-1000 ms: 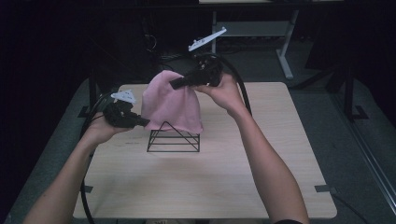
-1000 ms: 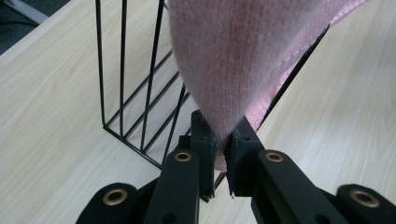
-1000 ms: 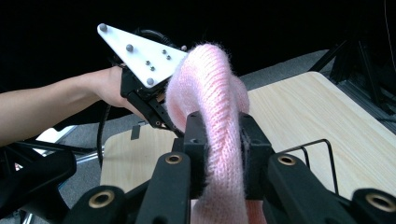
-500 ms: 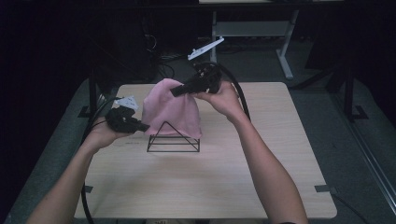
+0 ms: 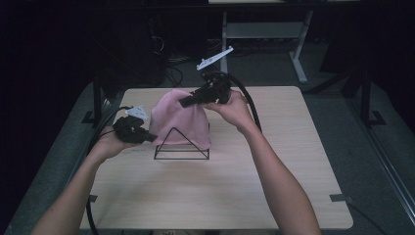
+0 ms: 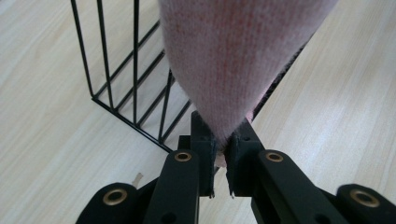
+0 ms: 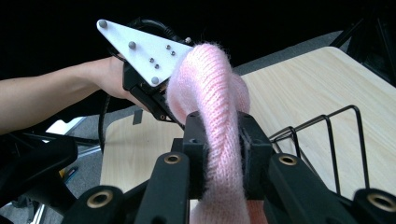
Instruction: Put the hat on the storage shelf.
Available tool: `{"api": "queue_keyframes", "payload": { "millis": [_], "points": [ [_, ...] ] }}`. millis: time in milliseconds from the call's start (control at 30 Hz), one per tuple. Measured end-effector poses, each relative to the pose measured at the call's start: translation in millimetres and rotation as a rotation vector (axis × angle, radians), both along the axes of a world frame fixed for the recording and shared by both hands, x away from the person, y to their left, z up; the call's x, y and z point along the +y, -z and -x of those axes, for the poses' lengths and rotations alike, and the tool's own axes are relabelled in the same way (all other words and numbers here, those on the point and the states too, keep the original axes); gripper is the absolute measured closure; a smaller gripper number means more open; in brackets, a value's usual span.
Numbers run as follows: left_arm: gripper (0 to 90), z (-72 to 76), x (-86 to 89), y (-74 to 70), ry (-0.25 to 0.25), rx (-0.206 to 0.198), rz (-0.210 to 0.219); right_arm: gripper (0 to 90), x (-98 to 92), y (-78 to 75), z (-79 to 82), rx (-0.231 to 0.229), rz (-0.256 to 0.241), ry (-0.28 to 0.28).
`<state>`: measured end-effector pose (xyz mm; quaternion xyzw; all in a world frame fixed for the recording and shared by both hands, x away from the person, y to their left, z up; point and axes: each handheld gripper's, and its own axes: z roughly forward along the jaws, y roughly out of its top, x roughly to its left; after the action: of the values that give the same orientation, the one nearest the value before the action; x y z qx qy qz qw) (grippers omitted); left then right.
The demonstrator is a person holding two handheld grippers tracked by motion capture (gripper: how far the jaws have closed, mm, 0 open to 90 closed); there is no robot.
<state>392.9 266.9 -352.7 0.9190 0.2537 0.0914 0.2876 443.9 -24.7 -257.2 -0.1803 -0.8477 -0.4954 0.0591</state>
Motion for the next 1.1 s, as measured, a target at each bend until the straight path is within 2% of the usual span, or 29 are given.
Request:
{"api": "queue_keyframes", "payload": {
  "millis": [100, 400, 500, 833, 1100],
  "points": [
    [82.9, 0.3, -0.6, 3.0, -0.002, 0.003, -0.017, 75.6, 1.3, 4.2, 0.6, 0.020, 0.003, -0.002],
    [82.9, -0.6, 4.1, 17.3, -0.015, 0.028, -0.023, 74.5, 4.1, 19.2, 2.4, 0.023, 0.010, -0.014],
    [82.9, -0.1, 3.3, 20.9, -0.011, 0.026, -0.054, 74.3, 6.2, 23.3, 3.0, 0.024, 0.019, -0.019],
    [82.9, -0.6, 5.5, 36.2, -0.016, 0.049, -0.075, 72.2, 9.1, 37.7, 5.7, 0.039, 0.052, -0.036],
    [82.9, -2.1, 2.8, 44.0, -0.004, 0.064, -0.127, 72.0, 8.5, 46.2, 7.8, 0.049, 0.070, -0.036]
  ]
}}
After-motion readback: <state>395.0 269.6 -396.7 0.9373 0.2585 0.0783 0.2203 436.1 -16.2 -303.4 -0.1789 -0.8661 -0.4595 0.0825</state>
